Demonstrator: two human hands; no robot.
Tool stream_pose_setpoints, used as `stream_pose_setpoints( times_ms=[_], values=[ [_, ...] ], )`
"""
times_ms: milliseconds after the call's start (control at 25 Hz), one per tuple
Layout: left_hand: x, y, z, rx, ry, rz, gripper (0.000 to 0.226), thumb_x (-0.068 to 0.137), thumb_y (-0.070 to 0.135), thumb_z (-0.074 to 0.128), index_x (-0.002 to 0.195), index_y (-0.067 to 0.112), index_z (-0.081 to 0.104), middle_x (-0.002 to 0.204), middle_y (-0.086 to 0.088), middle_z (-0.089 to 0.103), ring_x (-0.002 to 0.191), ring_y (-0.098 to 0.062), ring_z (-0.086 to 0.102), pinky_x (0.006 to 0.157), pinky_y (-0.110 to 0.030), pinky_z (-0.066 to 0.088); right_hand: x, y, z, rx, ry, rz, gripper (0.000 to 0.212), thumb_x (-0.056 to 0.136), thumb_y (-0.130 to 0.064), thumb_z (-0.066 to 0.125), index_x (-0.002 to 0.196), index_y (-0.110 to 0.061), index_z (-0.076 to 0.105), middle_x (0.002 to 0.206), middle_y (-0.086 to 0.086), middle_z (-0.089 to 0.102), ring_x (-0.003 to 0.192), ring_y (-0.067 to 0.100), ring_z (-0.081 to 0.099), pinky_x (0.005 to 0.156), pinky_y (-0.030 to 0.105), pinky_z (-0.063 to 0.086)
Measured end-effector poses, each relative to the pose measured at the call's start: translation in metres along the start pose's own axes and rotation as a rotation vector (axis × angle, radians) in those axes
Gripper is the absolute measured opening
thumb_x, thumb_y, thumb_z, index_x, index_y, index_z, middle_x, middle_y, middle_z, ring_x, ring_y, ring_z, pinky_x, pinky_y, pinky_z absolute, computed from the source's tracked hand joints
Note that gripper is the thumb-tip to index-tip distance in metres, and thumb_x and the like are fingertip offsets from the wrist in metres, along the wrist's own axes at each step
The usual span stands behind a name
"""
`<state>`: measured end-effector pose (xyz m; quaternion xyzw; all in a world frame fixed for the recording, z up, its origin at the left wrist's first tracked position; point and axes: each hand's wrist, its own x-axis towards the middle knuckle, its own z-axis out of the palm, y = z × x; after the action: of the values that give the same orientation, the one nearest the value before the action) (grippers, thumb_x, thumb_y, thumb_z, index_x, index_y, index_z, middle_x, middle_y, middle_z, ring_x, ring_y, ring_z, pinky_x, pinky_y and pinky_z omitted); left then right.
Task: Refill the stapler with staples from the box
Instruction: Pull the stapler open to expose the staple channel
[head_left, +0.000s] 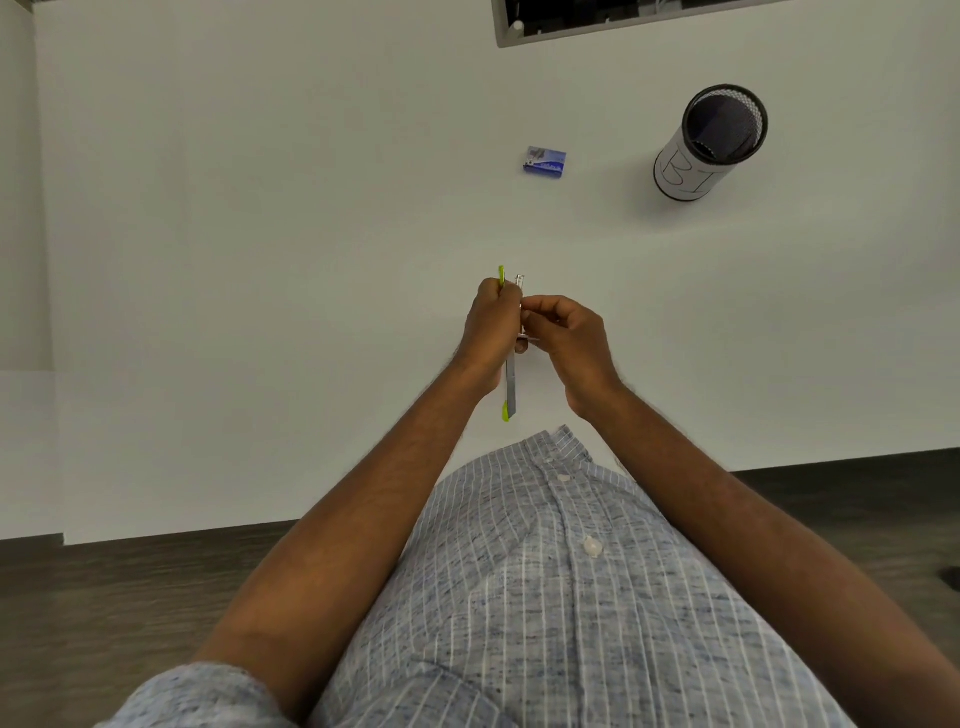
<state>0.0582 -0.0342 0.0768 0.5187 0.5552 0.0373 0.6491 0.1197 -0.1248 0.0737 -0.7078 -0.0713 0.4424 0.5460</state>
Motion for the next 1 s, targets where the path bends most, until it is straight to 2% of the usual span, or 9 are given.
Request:
stream_pose_setpoints(
  times_ms=[120,280,560,640,800,1000],
  values=[
    [0.000,-0.001,0.000,-0.020,-0.003,-0.013,0.020,0.107,0.028,0.036,0.110,0.014,0.051,0.102,-0.011,0.058,0.089,-0.022,0.060,0.065,-0.030,0.054,0.000,0.002,-0.001,-0.003,-0.009,-0.029,0.018,0.095,-0.006,0.066,0.111,-0.007,0.074,0.094,0.009,0.077,0.079,0.018,0.074,0.071,0.025,0.060],
    [-0.001,-0.001,-0.001,-0.049,-0.019,-0.015,0.027,0.108,0.031,0.039,0.112,0.008,0.053,0.104,-0.015,0.058,0.093,-0.024,0.058,0.079,-0.040,0.054,0.002,0.005,-0.002,-0.056,-0.013,-0.084,0.015,0.095,-0.005,0.066,0.108,-0.005,0.074,0.093,0.011,0.076,0.076,0.019,0.072,0.073,0.029,0.060],
    [-0.001,-0.001,0.003,-0.035,0.034,0.011,0.025,0.108,0.030,0.041,0.109,0.009,0.054,0.093,-0.007,0.057,0.081,-0.017,0.056,0.065,-0.028,0.051,0.005,0.009,-0.004,-0.063,-0.031,-0.097,0.012,0.095,-0.008,0.066,0.104,-0.007,0.074,0.091,0.009,0.077,0.077,0.018,0.074,0.076,0.028,0.061],
    [-0.001,-0.001,0.003,-0.012,0.061,0.030,0.021,0.108,0.027,0.041,0.107,0.010,0.053,0.089,-0.001,0.055,0.078,-0.013,0.054,0.066,-0.026,0.049,0.004,0.011,-0.005,-0.008,-0.062,-0.065,0.012,0.095,-0.007,0.066,0.104,-0.007,0.074,0.092,0.010,0.077,0.080,0.018,0.073,0.078,0.026,0.060],
    [0.002,0.000,0.003,0.025,0.076,0.081,0.021,0.107,0.026,0.042,0.106,0.010,0.055,0.086,0.002,0.053,0.077,-0.008,0.052,0.068,-0.023,0.045,0.002,0.014,-0.006,0.189,-0.140,0.041,0.016,0.097,-0.006,0.063,0.108,-0.006,0.074,0.099,0.011,0.075,0.093,0.022,0.072,0.092,0.034,0.059],
    [0.001,0.001,0.004,0.004,0.062,0.086,0.023,0.107,0.028,0.042,0.108,0.012,0.059,0.092,0.002,0.059,0.082,-0.007,0.056,0.068,-0.021,0.046,0.002,0.008,-0.008,0.321,-0.178,0.117,0.016,0.096,-0.003,0.062,0.109,-0.006,0.073,0.096,0.008,0.075,0.089,0.020,0.071,0.085,0.029,0.058]
  ],
)
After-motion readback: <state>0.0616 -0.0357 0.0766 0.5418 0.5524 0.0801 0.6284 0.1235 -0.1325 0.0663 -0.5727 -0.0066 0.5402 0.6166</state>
